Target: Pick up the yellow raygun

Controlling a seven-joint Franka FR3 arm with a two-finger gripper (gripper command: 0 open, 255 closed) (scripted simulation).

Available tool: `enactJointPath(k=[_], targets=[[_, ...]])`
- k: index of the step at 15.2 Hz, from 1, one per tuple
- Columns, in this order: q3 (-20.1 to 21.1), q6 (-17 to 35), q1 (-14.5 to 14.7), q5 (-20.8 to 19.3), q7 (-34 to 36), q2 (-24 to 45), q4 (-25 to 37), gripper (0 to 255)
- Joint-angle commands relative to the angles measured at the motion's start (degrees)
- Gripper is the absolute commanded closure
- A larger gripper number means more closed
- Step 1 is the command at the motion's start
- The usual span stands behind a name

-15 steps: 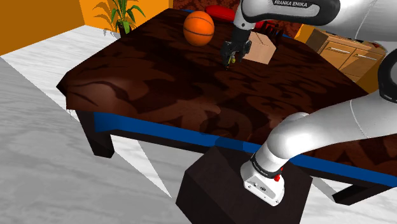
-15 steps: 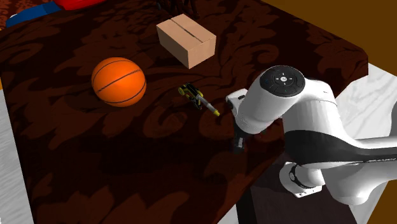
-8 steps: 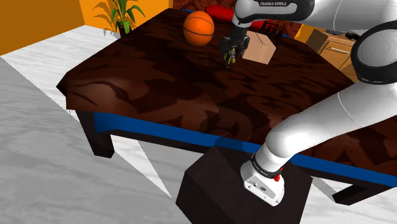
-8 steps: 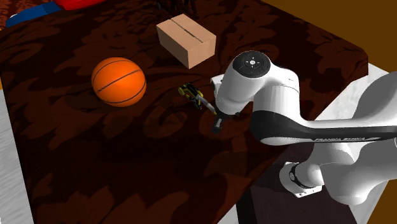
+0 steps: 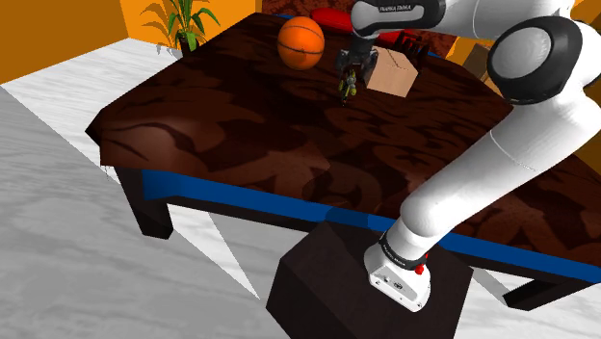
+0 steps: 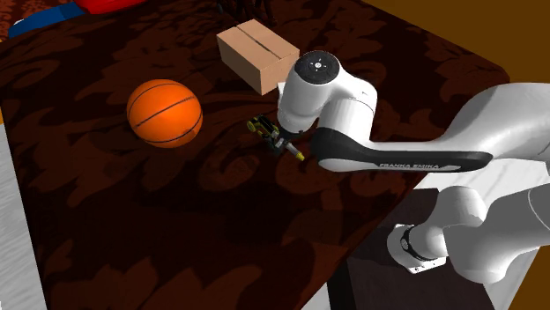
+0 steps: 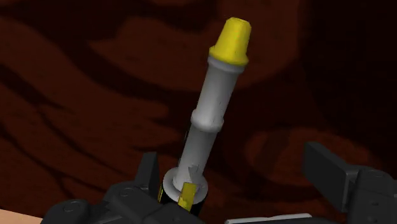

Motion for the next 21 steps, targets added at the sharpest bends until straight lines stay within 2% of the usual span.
enactJointPath(k=[1,5,12,14,15,21], targets=[[-1.0,1.1,-0.9,-0.1,0.3,3.2,3.4,0],[-2.4,2.7,-2.2,-0.1,0.9,7.6,8.1,0],[-2.6,8.3,-2.4,-0.6,2.0,8.2,3.0,0],[-2.6,8.3,-2.4,-0.6,2.0,8.2,3.0,0],[-2.6,8.3,-2.4,-0.6,2.0,8.2,3.0,255],[-2.6,8.4,-2.4,-0.6,2.0,8.1,2.9,255]])
